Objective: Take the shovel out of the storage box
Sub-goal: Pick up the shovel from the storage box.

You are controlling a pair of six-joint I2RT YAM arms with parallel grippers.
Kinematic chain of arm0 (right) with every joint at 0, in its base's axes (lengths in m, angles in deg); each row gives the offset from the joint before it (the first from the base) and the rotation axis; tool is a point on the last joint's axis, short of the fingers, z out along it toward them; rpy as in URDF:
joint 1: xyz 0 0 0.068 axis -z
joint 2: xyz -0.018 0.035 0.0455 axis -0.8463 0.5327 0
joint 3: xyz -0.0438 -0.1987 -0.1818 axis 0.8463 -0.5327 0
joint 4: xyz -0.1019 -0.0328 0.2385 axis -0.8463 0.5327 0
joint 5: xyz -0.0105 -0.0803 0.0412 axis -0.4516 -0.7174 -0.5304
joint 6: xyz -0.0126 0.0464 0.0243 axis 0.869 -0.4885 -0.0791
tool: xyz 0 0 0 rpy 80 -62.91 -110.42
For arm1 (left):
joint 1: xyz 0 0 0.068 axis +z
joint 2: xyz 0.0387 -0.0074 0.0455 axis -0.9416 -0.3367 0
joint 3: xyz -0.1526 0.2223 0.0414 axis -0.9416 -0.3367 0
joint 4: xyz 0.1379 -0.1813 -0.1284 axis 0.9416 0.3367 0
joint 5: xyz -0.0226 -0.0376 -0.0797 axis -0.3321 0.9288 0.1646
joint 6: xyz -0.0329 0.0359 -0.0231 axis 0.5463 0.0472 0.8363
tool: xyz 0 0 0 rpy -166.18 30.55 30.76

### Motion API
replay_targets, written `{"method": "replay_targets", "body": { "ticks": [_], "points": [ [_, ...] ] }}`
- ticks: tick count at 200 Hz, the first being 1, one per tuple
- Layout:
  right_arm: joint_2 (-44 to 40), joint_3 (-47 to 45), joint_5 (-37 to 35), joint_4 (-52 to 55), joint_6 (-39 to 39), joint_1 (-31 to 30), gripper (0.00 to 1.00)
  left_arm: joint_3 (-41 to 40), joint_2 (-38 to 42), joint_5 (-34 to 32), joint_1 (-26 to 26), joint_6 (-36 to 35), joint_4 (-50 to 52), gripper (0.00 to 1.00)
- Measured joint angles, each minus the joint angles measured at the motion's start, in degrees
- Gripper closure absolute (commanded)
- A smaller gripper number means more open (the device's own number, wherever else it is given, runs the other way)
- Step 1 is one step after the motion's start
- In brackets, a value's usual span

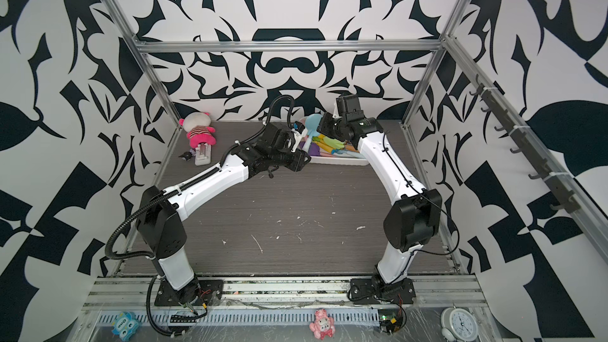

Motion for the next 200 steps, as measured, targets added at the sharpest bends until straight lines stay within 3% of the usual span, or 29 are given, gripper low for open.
{"method": "replay_targets", "body": {
  "ticks": [48,85,135,178,200],
  "points": [
    [-0.2,0.3,-0.5,0.4,-1.7,-0.3,1.0,0.8,-0.6,-3.0,0.3,0.9,1.2,0.92],
    [-0.2,0.3,0.4,0.3,-1.6,-0.2,0.95,1.4,-0.6,-3.6,0.2,0.9,1.7,0.99],
    [-0.3,0.3,3.3,-0.6,1.0,-0.2,0.46,1.5,-0.6,-4.9,0.0,-1.0,1.8,1.0],
    [-0.3,0.3,4.3,-1.3,2.9,-0.2,0.25,1.2,-0.6,-5.9,0.2,-1.6,1.8,1.0],
    [-0.9,0.2,4.0,-1.4,3.6,-0.2,0.02,0.7,-0.6,-6.2,0.9,-1.4,1.8,1.0]
  ]
}}
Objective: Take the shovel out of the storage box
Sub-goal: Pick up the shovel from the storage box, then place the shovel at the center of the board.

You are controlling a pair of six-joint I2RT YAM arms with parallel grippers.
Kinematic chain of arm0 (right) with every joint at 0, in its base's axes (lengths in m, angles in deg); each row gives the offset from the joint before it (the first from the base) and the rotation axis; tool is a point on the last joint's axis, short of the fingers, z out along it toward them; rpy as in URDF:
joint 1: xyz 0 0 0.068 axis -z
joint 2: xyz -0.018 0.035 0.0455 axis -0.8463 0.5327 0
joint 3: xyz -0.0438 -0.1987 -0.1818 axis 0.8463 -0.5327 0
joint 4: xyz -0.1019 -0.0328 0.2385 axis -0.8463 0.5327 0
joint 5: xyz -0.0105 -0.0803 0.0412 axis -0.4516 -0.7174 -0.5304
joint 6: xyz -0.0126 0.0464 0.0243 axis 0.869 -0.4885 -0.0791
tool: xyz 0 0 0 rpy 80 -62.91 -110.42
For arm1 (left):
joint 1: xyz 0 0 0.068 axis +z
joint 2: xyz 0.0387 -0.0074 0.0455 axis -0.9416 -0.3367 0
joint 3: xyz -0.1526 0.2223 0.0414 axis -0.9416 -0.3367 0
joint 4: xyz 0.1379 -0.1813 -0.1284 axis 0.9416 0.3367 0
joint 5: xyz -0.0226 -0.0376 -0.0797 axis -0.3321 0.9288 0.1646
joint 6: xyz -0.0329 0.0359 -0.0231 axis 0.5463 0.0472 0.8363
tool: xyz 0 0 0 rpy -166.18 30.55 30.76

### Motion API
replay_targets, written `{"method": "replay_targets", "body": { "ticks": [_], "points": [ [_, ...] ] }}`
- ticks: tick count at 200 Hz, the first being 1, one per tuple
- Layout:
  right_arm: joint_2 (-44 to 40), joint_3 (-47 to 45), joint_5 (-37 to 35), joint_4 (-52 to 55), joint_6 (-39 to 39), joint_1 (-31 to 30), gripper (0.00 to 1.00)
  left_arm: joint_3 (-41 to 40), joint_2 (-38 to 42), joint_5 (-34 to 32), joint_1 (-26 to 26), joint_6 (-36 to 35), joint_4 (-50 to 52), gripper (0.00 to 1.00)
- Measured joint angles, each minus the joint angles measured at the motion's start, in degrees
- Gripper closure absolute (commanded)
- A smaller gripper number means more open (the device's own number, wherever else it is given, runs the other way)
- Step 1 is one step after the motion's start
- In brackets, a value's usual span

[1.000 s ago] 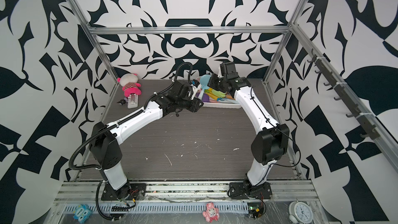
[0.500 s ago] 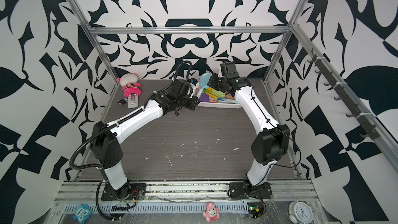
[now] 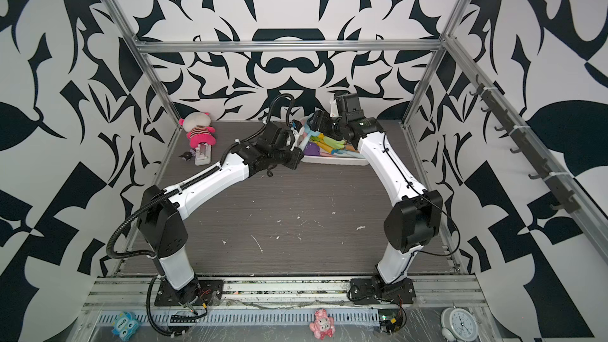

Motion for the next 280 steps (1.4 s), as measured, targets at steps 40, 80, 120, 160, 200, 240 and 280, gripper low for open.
{"method": "replay_targets", "body": {
  "ticks": [40,80,120,160,200,240,280],
  "points": [
    [-4.0,-1.1,-0.7,-0.1,1.8,0.0,0.01,-1.5,0.1,-0.2,2.4,1.1,0.0,1.0],
    [-7.6,-2.3,-1.3,-0.5,2.8,0.6,0.01,-1.9,0.1,-0.2,5.7,3.0,0.0,1.0],
    [-8.0,-2.8,-1.3,-0.2,3.5,1.2,0.01,-2.0,0.1,0.0,10.8,5.3,0.8,1.0],
    [-8.0,-3.7,-1.2,1.1,3.8,1.4,0.01,-1.4,-1.0,0.1,15.5,6.5,2.2,1.0],
    [-8.0,-3.8,-1.2,2.0,3.8,2.0,0.02,0.5,-5.2,0.7,19.1,7.2,3.8,1.0],
    [-7.3,-4.2,-1.0,2.9,4.1,3.3,0.03,3.1,-10.4,1.6,21.7,7.0,5.0,1.0],
    [-4.4,-5.8,0.2,4.1,4.4,5.1,0.07,5.9,-15.2,2.0,23.6,6.2,5.6,0.99]
  ]
}}
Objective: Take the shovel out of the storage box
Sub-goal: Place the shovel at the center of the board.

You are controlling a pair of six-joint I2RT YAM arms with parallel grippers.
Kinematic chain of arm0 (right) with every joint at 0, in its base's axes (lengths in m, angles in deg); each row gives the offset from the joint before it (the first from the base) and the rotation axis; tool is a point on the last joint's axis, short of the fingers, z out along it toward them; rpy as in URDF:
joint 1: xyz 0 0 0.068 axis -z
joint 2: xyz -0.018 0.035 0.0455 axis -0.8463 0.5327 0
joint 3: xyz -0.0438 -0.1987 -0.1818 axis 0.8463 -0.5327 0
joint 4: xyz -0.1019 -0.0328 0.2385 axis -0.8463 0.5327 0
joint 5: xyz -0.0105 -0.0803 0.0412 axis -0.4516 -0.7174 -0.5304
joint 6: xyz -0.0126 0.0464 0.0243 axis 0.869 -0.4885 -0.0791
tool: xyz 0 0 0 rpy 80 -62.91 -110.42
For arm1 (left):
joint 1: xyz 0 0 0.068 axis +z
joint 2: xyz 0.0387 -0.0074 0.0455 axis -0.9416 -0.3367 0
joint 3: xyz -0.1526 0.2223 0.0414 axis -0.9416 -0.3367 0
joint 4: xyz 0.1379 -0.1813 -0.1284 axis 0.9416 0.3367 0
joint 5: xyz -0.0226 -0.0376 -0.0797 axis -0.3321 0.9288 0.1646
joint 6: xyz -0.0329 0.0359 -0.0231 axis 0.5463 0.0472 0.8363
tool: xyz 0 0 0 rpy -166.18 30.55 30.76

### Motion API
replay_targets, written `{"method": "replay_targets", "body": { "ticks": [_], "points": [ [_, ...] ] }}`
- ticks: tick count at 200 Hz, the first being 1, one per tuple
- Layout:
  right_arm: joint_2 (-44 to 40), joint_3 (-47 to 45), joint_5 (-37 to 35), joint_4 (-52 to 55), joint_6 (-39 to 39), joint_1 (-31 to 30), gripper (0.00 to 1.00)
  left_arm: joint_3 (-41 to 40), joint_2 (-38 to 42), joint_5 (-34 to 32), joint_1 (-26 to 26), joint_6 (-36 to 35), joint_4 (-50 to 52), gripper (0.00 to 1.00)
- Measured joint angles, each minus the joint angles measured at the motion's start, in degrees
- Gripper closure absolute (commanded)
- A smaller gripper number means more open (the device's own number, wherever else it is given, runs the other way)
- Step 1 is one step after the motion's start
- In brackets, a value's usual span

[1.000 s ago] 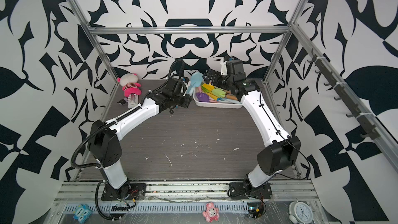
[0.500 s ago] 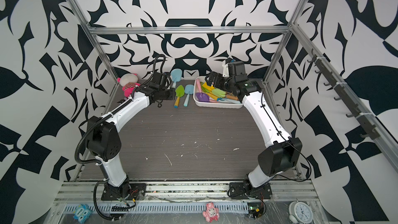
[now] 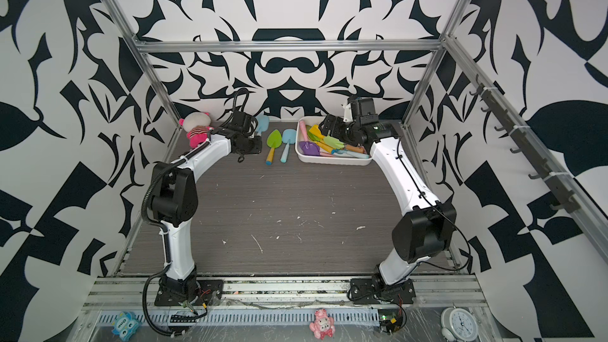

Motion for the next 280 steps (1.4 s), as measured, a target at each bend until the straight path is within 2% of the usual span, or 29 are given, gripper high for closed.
{"method": "replay_targets", "body": {
  "ticks": [90,131,209,280],
  "points": [
    [3.7,-0.5,1.6,2.6,1.9,2.5,0.09,6.2,-10.2,0.9,2.8,-2.0,0.8,0.95],
    [4.5,0.2,1.6,5.7,5.0,6.2,0.09,9.1,-14.0,1.8,2.9,-2.6,1.2,0.92],
    [5.4,0.2,0.5,9.4,10.2,11.1,0.09,11.9,-16.9,3.1,2.9,-3.4,0.8,0.88],
    [9.3,0.2,0.8,10.1,11.6,11.9,0.11,12.3,-17.4,3.4,2.9,-3.8,0.8,0.85]
  ]
}}
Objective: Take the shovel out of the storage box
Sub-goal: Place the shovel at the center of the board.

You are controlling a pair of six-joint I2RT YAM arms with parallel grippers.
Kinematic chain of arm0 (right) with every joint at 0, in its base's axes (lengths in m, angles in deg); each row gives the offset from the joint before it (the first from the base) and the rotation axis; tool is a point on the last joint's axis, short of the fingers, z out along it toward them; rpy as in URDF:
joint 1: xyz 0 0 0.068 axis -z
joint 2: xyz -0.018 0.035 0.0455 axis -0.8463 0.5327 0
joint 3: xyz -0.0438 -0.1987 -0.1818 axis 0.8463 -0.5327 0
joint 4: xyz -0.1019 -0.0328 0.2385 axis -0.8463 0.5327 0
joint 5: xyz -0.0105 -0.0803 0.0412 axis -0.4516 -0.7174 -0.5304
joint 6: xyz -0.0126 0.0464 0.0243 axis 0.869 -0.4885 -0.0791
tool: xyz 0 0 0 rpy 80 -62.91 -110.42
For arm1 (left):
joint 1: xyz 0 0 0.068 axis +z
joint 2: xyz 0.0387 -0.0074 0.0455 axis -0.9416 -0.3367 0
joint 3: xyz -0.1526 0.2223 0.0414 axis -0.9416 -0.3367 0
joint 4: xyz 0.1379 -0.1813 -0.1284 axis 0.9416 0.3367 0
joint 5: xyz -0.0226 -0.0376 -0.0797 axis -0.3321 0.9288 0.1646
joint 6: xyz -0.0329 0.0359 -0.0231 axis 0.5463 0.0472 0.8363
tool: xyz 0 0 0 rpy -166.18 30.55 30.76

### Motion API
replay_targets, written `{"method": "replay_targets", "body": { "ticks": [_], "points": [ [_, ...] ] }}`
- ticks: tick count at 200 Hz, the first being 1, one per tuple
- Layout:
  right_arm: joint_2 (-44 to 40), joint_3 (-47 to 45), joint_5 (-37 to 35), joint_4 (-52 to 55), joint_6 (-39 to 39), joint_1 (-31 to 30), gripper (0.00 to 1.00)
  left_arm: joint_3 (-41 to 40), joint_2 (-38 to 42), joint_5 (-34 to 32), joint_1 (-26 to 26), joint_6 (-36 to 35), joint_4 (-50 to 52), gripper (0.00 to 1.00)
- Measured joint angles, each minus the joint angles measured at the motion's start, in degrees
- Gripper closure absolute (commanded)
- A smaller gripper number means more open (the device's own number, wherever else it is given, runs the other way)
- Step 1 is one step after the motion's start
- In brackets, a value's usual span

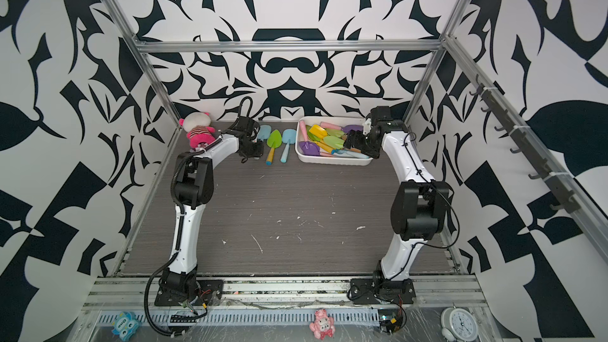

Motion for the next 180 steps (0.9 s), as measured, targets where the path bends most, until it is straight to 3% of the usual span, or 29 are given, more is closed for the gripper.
{"method": "replay_targets", "body": {
  "ticks": [53,123,180],
  "points": [
    [0.1,0.8,-0.1,0.3,1.2,0.0,0.1,1.2,-0.7,-0.4,0.0,-0.1,0.1,0.57],
    [6.9,6.5,-3.4,2.5,3.8,0.0,0.11,-1.0,0.6,-0.9,0.0,0.3,-1.6,0.38],
    [12.4,9.8,-5.9,3.9,8.8,0.0,0.13,-8.1,9.7,-0.6,0.0,2.0,-2.7,0.28]
  ]
}}
